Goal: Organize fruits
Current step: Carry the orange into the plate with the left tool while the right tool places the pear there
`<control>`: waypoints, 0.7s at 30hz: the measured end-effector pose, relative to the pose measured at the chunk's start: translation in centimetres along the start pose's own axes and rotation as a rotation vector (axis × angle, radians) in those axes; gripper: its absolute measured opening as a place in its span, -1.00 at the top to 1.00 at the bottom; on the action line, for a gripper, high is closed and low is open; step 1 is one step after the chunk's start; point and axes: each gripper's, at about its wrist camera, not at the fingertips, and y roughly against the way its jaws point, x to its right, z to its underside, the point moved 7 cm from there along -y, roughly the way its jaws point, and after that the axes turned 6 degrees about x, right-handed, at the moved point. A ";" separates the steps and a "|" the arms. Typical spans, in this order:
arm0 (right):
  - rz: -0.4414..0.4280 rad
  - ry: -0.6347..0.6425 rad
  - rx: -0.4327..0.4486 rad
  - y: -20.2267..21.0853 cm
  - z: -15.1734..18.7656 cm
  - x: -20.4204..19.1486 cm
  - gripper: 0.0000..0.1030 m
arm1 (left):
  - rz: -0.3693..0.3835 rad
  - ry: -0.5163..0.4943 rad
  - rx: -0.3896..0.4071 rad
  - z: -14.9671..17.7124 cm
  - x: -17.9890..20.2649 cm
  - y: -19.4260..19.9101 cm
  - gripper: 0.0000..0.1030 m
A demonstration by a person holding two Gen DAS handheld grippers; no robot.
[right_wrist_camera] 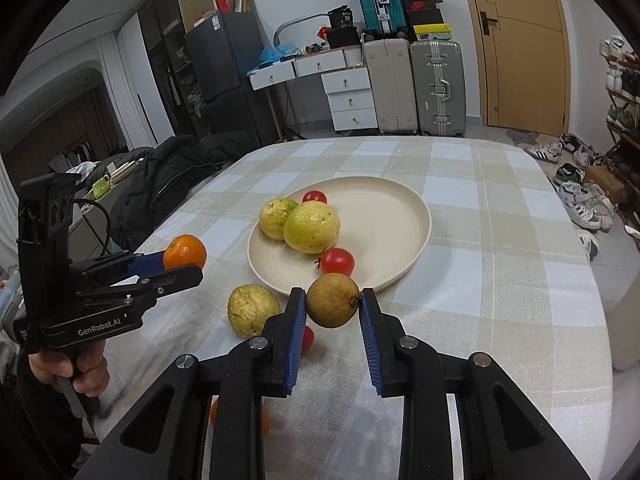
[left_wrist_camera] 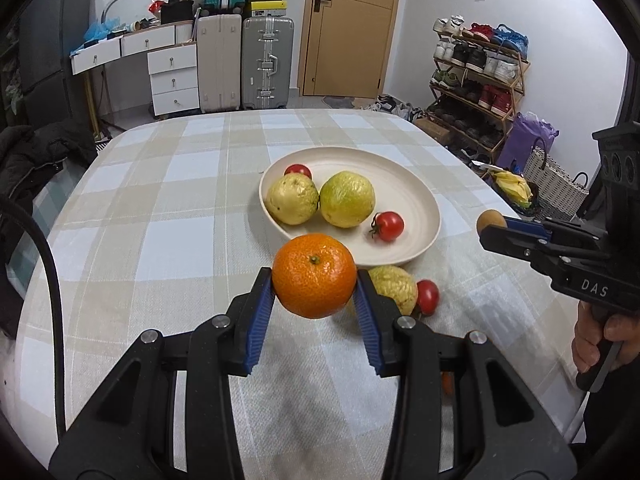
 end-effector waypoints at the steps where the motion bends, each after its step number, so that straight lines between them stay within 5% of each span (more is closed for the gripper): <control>1: 0.003 0.002 0.004 0.1 -0.2 0.0 0.46 | 0.001 0.003 0.004 -0.3 0.0 -0.1 0.28; 21: 0.010 -0.021 0.041 -0.2 -2.8 0.8 0.46 | 0.012 0.031 0.011 -3.0 0.8 -2.6 0.28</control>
